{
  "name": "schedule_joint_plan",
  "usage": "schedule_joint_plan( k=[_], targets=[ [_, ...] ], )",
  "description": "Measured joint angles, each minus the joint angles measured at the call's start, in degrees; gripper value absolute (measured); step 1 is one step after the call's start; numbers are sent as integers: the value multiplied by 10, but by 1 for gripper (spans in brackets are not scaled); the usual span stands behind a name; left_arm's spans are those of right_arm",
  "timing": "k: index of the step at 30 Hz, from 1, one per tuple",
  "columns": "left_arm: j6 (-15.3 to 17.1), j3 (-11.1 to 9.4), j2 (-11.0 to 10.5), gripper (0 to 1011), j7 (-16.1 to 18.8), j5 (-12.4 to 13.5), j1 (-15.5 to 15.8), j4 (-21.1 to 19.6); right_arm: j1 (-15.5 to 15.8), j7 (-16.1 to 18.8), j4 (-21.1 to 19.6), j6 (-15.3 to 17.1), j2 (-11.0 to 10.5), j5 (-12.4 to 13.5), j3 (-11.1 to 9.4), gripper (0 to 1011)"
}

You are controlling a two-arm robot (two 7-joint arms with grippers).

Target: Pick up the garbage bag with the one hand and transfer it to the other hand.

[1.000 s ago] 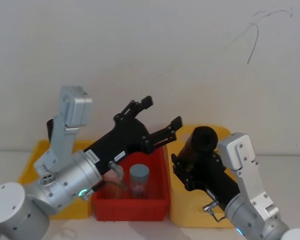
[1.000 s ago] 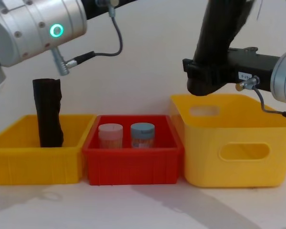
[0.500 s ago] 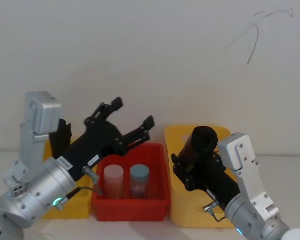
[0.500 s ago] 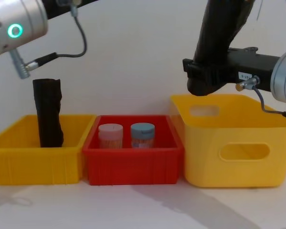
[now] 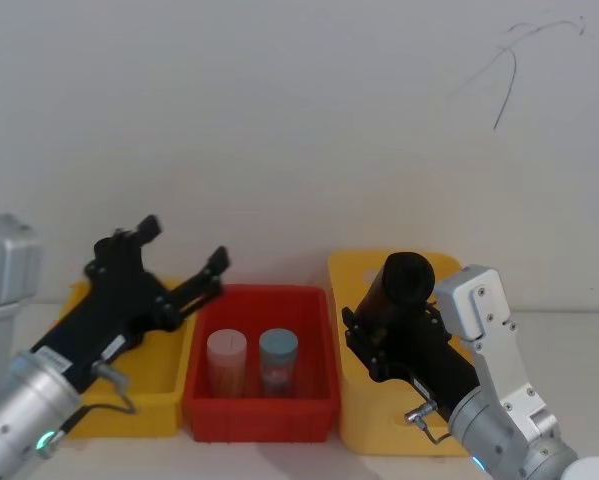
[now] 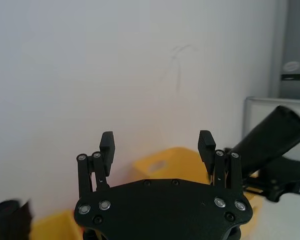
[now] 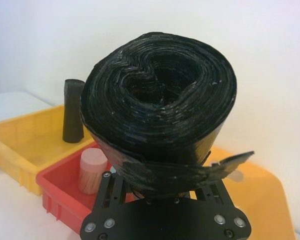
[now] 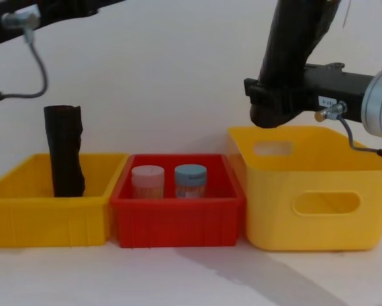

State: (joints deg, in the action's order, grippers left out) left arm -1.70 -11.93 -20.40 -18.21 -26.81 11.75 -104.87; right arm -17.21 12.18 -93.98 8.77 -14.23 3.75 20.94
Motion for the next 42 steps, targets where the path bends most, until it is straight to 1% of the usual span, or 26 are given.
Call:
schedule_joint_plan(
  k=[1,4,5,6,7,9,10,14,18,24,28,34,38,39,42],
  targets=[
    [0,7,-3,1001,8,2,-10,-6,0,0,0,0,0,0,0,572],
    [0,17,-6,1001,20,7,-26,-15,0,0,0,0,0,0,0,572],
    [0,30,-10,1001,33,12,-44,-25,0,0,0,0,0,0,0,572],
    [0,30,-10,1001,33,12,-44,-25,0,0,0,0,0,0,0,572],
    [0,38,-12,1001,40,14,-56,-30,0,0,0,0,0,0,0,572],
    [0,45,-14,1002,46,17,-67,-35,0,0,0,0,0,0,0,573],
    [0,53,-16,1001,53,19,-78,-39,0,0,0,0,0,0,0,572],
    [0,67,-20,1001,64,24,-98,-46,0,0,0,0,0,0,0,572],
    [-1,78,-24,1001,71,28,-115,-50,0,0,0,0,1,0,-1,572],
    [-1,87,-26,1002,76,32,-128,-53,-1,-4,4,2,5,-2,-3,572],
    [-1,91,-27,1001,79,33,-133,-55,-7,-9,14,5,11,-5,-6,572],
    [-1,97,-29,1001,82,35,-142,-57,-33,-23,50,17,26,-12,-11,572],
    [-1,99,-30,1001,83,36,-144,-58,-62,-32,92,24,41,-19,-13,572],
    [-1,99,-30,1001,84,36,-145,-58,-74,-35,111,25,46,-22,-13,572],
    [-1,100,-30,1001,84,36,-146,-58,-94,-40,138,28,55,-26,-14,572]
  ],
)
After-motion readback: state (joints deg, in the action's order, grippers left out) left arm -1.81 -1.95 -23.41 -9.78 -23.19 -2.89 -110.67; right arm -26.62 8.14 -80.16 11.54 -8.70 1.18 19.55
